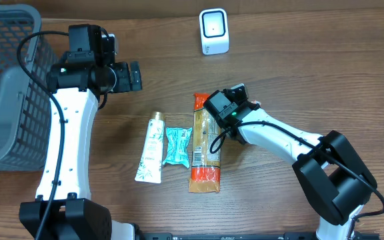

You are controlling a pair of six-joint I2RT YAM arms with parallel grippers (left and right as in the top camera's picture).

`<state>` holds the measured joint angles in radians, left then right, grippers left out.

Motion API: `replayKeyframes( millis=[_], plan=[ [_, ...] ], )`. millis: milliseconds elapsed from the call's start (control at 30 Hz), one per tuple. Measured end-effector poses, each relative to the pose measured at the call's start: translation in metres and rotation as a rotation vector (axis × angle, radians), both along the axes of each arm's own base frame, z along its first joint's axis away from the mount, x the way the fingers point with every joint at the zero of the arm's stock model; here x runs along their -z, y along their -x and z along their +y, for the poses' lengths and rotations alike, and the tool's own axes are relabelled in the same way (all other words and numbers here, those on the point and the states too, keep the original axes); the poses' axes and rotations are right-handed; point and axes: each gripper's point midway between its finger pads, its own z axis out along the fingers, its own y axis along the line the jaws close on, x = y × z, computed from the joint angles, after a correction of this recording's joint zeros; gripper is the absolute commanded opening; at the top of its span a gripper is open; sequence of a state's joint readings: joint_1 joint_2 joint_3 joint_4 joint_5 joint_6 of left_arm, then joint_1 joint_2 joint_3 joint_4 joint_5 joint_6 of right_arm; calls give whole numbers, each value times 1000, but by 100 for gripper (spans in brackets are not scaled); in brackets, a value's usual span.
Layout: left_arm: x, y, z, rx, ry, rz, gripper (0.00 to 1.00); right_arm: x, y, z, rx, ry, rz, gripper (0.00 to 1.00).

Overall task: Scan the item barcode
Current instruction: 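Lift the Kleenex pack and carry it right of the spaghetti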

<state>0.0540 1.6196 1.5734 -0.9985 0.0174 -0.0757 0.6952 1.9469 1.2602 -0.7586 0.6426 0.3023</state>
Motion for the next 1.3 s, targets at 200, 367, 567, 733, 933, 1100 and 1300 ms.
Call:
replayKeyframes(
  millis=[200,367,567,733,933,1100,1300],
  plan=[
    [0,0,0,0,0,0,100,-4,-4,9,-6,-39,1,30],
    [0,0,0,0,0,0,100,-2,-3,20,-18,-97,22,30],
    [0,0,0,0,0,0,100,1,-1,26,-28,-136,46,30],
    [0,0,0,0,0,0,100,2,0,28,-29,-143,51,30],
    [0,0,0,0,0,0,100,-2,-1,31,-33,-162,42,31],
    [0,0,0,0,0,0,100,-16,-6,36,-39,-198,13,31],
    [0,0,0,0,0,0,100,-20,-7,41,-44,-223,10,38]
  ],
)
